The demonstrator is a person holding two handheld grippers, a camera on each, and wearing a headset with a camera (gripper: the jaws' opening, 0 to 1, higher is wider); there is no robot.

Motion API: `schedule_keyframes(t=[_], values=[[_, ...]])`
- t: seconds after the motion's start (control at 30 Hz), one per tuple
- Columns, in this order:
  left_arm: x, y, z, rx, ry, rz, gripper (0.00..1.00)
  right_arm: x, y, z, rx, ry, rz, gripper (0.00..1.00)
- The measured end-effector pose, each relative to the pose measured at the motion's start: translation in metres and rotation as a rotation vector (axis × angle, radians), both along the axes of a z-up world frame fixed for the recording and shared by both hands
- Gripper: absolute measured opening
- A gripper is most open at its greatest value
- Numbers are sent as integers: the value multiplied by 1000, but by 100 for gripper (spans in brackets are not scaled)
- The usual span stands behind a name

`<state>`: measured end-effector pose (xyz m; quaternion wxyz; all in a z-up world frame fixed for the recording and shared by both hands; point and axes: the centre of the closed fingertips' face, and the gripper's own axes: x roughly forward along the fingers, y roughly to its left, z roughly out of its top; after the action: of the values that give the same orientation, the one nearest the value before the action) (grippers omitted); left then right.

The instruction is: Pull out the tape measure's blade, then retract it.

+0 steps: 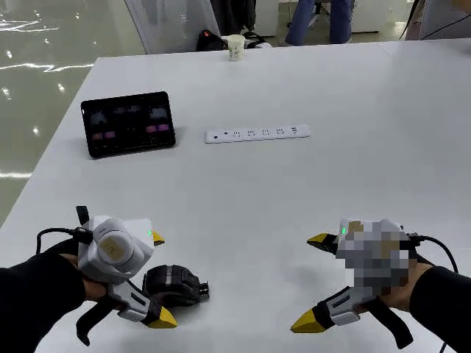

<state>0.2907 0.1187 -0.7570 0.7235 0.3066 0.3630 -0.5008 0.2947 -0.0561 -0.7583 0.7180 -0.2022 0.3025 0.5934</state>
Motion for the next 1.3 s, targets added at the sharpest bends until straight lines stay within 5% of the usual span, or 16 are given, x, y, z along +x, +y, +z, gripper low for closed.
schedule_keyframes(t=[0.1, 0.17, 0.47, 0.7, 0.87, 1.13, 1.3], values=[[-2, -2, -5, 39, 5, -41, 82, 1, 7, -2, 5, 10, 11, 99], [-7, 1, -10, 91, 35, -61, 75, 1, 14, -4, 8, 17, 18, 99], [-2, -5, -12, 97, 56, -79, 64, -2, 34, -11, -10, 33, 101, 99], [6, -5, -10, 110, 46, -91, 57, 5, 46, -3, 36, 63, 82, 99], [2, -4, -14, 120, 71, -93, 55, 6, 49, -2, 38, 53, 87, 99], [2, -1, -18, 155, 41, -131, 32, 5, 53, -6, 31, 42, 100, 99], [2, -1, -18, 152, 42, -126, 31, 5, 59, -11, 34, 31, 114, 99]])
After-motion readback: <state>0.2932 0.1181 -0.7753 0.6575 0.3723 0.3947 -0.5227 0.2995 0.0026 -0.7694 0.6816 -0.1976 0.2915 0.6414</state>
